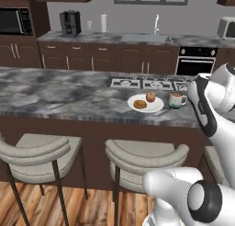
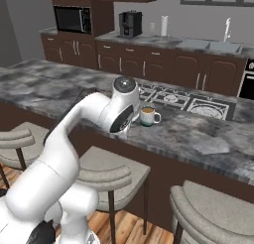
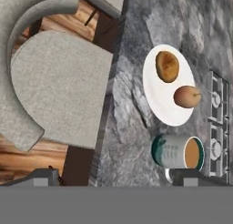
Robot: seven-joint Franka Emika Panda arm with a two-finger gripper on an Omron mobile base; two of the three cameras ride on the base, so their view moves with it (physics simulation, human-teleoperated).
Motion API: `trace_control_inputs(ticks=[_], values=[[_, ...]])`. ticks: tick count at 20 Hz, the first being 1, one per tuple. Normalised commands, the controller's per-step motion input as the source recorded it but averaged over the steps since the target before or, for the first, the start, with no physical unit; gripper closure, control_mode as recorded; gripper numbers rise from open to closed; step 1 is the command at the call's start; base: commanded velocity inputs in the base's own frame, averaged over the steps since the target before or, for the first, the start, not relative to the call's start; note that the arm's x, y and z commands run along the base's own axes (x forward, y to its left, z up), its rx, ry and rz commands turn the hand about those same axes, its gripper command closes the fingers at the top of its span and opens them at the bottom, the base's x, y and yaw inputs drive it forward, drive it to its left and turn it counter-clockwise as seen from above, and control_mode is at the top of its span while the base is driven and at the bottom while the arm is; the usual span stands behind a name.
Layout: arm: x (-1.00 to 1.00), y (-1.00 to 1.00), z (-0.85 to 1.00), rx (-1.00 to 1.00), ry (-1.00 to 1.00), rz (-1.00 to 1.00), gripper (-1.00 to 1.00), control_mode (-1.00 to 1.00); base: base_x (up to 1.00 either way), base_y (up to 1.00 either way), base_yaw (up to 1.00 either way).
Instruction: Pick up the brewed coffee from the coffee machine and place it next to the breakfast plate on the dining counter.
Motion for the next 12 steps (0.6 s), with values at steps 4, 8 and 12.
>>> trace_control_inputs(ticks=[4, 8, 12], values=[[-0.59, -0.03, 0.91, 0.0, -0.14, 0.05, -1.0, -1.0, 0.0, 0.0, 0.0], [-0.28, -0.38, 0.32, 0.11, -0.08, 0.02, -1.0, -1.0, 0.0, 0.0, 0.0], [-0.15, -0.54, 0.0, 0.19, -0.02, 0.0, -1.0, -1.0, 0.0, 0.0, 0.0]])
